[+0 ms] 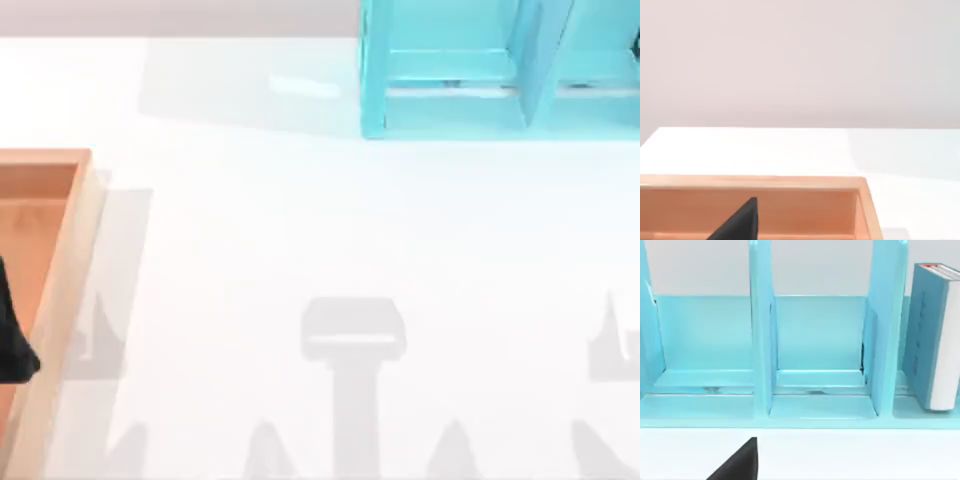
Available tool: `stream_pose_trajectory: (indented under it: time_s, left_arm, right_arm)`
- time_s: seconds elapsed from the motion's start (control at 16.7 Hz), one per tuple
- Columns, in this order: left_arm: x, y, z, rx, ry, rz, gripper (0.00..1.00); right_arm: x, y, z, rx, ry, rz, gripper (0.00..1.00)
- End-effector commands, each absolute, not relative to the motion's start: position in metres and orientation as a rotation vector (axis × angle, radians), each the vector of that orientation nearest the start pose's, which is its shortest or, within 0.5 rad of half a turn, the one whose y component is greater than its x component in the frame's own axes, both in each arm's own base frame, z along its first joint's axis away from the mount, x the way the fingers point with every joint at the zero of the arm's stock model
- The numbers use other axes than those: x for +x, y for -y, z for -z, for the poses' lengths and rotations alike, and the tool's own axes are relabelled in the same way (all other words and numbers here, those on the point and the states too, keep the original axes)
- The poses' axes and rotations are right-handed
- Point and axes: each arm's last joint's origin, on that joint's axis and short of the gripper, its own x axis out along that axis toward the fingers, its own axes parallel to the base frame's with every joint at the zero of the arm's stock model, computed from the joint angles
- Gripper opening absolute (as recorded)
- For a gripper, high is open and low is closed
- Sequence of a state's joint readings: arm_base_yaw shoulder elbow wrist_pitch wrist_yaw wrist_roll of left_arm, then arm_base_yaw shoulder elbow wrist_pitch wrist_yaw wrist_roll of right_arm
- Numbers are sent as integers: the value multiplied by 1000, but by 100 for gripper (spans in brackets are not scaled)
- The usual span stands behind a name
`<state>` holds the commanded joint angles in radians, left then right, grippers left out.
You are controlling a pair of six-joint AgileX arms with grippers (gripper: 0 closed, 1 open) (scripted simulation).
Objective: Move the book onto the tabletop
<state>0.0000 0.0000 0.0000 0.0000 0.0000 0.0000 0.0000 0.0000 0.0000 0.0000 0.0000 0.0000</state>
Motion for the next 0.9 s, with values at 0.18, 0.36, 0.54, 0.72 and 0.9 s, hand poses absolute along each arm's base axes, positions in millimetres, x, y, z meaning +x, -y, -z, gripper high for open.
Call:
stream_pose_trajectory:
  time_s: [0.18,0.36,0.54,0.72,0.9]
  left_arm:
    - [106,1,-160,0,0,0,100]
    - [106,1,-160,0,0,0,100]
    - [106,1,-160,0,0,0,100]
    - [106,1,-160,0,0,0,100]
    - [106,1,-160,0,0,0,100]
  right_arm:
    - [106,1,-162,0,4,-1,100]
    - [110,3,-179,-2,29,-2,100]
    - [123,7,-205,-10,49,1,100]
    - [154,16,-229,-19,38,7,100]
    - [203,32,-239,-21,0,13,100]
